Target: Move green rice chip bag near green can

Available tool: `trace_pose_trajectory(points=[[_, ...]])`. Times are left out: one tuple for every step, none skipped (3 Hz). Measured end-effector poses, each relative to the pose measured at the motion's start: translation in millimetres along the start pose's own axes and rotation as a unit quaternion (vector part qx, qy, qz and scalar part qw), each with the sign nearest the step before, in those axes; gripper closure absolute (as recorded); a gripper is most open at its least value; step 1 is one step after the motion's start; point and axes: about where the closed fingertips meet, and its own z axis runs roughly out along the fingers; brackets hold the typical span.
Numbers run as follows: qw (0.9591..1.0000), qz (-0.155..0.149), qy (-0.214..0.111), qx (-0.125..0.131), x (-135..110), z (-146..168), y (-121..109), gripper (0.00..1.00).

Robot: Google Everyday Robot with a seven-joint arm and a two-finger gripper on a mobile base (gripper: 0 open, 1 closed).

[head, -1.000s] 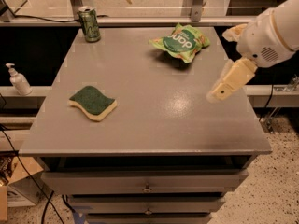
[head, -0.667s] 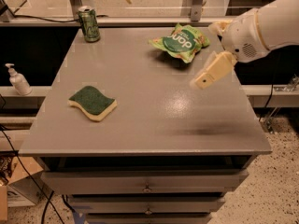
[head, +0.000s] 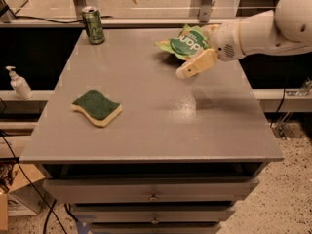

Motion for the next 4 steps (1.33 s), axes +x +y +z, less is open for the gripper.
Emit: trace_pose_trajectory(points=[[1.0, 0.006, -0.003, -0.002, 5, 6, -4, 0.0], [0.9999, 0.009, 0.005, 0.001, 11, 17, -6, 0.0], [0.9996, 0.016, -0.011, 0.021, 18, 38, -21, 0.0], [0.9973, 0.035, -0.031, 0.058, 28, 57, -44, 0.0]])
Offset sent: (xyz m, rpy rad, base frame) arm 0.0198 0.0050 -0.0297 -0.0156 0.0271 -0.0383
